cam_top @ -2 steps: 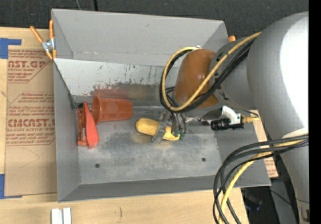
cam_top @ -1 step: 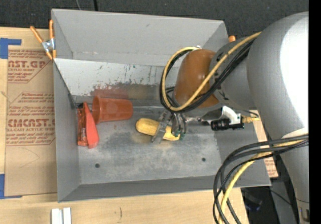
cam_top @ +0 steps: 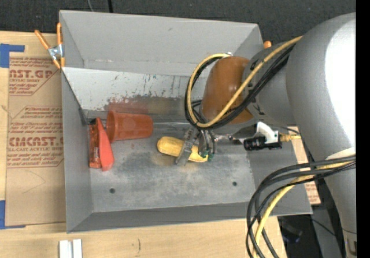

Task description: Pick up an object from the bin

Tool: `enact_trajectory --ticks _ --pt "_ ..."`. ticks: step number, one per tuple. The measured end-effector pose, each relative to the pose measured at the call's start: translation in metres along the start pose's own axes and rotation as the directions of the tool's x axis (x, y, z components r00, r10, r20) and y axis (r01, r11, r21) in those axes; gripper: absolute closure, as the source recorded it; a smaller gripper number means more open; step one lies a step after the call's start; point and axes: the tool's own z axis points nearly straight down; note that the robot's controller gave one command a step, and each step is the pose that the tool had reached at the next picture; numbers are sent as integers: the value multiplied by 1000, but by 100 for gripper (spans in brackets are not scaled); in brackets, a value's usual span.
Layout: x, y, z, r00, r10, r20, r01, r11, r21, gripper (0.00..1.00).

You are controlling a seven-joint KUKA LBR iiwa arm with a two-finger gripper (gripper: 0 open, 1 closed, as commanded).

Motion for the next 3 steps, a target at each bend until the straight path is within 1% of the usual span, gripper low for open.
enact_trajectory --ticks 1,2,3 --pt "1 0 -27 1000 0 -4 0 1000 1 100" --pt "-1 1 -45 1000 0 3 0 1000 -2 100" --pt "0 0 -63 1000 0 1 0 1000 -1 100"
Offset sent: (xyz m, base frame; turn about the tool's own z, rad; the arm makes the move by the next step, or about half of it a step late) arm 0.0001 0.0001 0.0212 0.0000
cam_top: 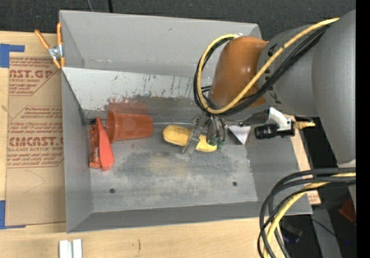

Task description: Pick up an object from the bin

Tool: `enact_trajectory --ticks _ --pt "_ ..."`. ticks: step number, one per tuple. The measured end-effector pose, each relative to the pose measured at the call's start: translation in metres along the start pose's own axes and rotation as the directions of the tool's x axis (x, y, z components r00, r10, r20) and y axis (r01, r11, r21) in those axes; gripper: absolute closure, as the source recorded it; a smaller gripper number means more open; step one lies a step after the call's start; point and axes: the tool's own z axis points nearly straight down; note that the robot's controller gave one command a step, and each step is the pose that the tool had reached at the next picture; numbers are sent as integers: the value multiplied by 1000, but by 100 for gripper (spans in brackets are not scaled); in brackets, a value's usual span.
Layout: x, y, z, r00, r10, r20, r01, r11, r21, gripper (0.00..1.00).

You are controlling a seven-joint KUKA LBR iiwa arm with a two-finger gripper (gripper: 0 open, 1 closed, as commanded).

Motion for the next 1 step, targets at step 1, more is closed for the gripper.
enact_trajectory --ticks 1 --pt "-1 0 -13 1000 0 4 0 1000 -2 100"
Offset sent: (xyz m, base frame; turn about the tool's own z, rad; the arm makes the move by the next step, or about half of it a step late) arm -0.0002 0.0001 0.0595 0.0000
